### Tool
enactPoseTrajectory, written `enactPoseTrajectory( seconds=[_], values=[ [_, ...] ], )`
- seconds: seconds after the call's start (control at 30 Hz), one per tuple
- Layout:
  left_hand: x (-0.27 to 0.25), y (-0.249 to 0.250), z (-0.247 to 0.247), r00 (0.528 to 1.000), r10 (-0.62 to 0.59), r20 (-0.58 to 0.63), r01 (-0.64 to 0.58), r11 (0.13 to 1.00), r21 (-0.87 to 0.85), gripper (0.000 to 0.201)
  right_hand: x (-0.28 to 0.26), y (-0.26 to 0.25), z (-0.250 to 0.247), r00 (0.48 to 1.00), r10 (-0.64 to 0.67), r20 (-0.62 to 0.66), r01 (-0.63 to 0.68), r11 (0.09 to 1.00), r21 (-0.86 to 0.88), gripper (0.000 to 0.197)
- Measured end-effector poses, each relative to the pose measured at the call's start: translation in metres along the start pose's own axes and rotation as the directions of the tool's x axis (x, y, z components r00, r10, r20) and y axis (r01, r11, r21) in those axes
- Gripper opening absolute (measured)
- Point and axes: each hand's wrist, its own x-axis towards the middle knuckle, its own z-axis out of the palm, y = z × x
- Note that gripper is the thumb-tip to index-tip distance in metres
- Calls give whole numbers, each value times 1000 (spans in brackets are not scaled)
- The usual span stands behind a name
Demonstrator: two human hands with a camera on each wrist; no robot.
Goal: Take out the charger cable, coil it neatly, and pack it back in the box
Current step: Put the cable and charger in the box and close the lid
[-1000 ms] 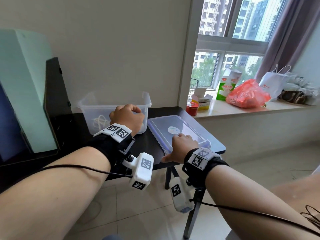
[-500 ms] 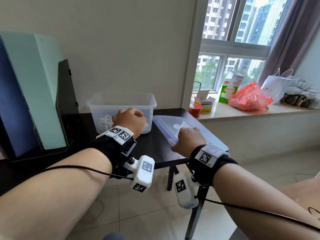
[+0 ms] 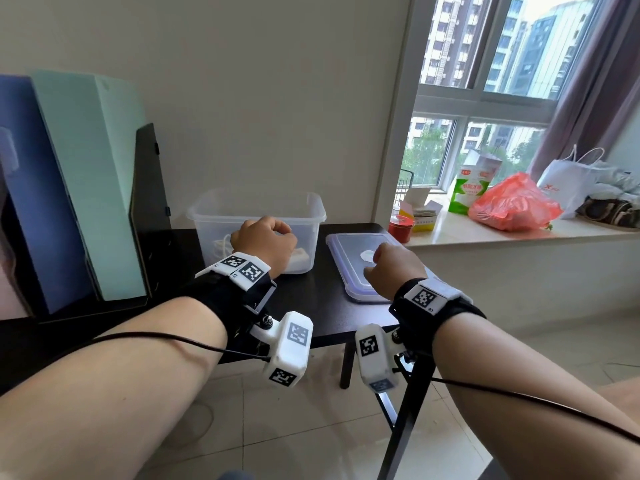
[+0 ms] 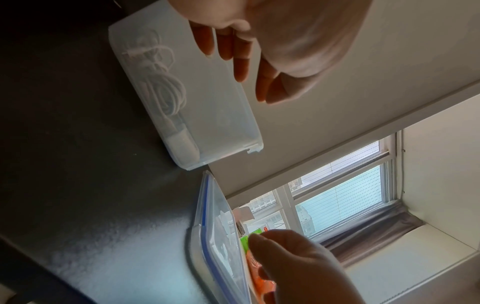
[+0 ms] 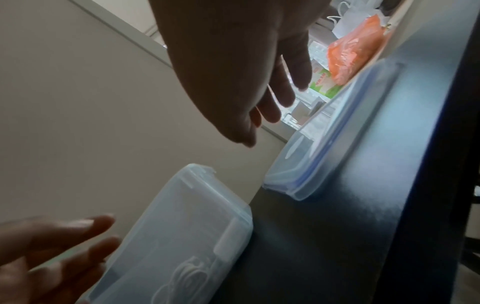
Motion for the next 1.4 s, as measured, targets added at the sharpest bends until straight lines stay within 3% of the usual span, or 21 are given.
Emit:
enactPoseTrajectory(
  seconds=[0.2,0.33,0.43,0.57,0.67,0.8,0.93,1.03,1.2,1.4],
  values=[
    [5,-10,3,1000,-3,31,4,999,-44,8,9,2,36,976,14,216,20,988,-156,54],
    [8,-14,4,999,-15,48,18,997,-73,5,1,-2,44,976,-14,216,72,962,-263,58],
    [7,-16,9,996,-5,87,15,993,-115,15,-17,-5,43,972,-71,224,141,938,-316,68],
    [-6,-10,21,970,-27,243,69,984,-163,4,-37,-2,35,958,-207,197,258,924,-283,65],
    [-15,-7,33,911,-74,406,177,959,-222,11,-49,3,31,937,-284,203,335,896,-290,61],
    [-23,-3,44,852,-131,507,271,938,-214,6,-63,7,30,913,-386,135,408,849,-334,31],
    [-26,2,49,794,-189,577,381,895,-231,27,-65,10,21,900,-436,4,417,858,-301,34],
    [-27,10,52,790,-178,587,443,827,-346,32,-63,10,18,908,-413,-65,388,891,-236,36],
    [-25,19,54,786,-174,593,498,747,-440,16,-62,13,19,931,-337,-138,320,938,-133,35],
    [-20,36,52,800,-81,595,472,697,-539,14,-60,15,13,926,-308,-216,304,951,-53,31]
  ],
)
